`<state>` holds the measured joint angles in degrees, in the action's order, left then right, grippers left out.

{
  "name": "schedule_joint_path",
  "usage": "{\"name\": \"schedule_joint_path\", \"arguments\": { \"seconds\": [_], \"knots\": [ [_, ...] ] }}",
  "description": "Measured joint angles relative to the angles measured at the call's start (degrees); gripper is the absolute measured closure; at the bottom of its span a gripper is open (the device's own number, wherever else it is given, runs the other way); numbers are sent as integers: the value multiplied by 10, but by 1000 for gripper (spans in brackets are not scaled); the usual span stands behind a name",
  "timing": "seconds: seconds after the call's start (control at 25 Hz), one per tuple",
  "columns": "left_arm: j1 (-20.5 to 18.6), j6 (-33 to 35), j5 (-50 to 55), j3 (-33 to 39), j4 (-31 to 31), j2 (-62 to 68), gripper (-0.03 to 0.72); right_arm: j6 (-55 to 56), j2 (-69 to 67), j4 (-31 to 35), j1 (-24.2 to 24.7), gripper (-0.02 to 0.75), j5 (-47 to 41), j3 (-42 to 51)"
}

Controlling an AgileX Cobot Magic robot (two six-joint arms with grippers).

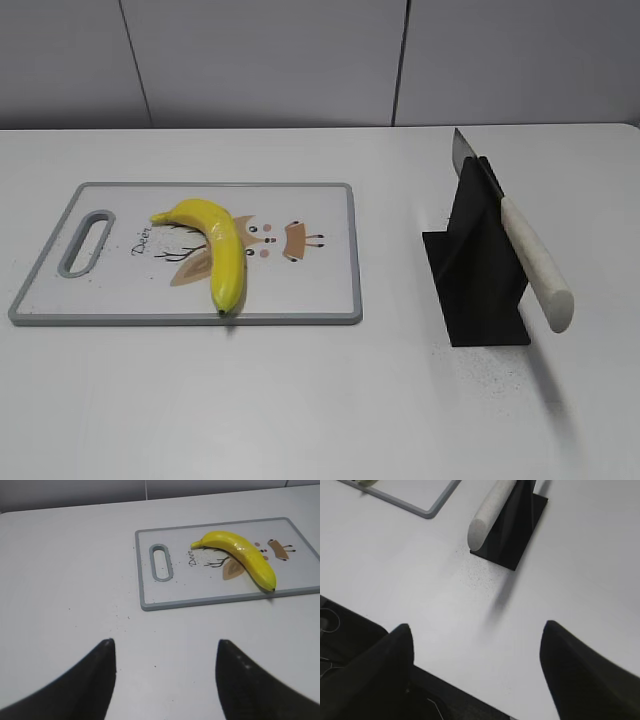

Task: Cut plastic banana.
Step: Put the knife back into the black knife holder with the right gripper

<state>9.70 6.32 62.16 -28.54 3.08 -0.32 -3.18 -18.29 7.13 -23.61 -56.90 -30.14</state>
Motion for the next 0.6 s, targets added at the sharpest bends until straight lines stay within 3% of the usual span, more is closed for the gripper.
{"name": "schedule_joint_path", "arguments": {
  "seconds": [0.6],
  "knots": [
    [0, 0, 0, 0, 1, 0, 119, -7, 187, -10, 0, 148, -34, 16]
  ]
}}
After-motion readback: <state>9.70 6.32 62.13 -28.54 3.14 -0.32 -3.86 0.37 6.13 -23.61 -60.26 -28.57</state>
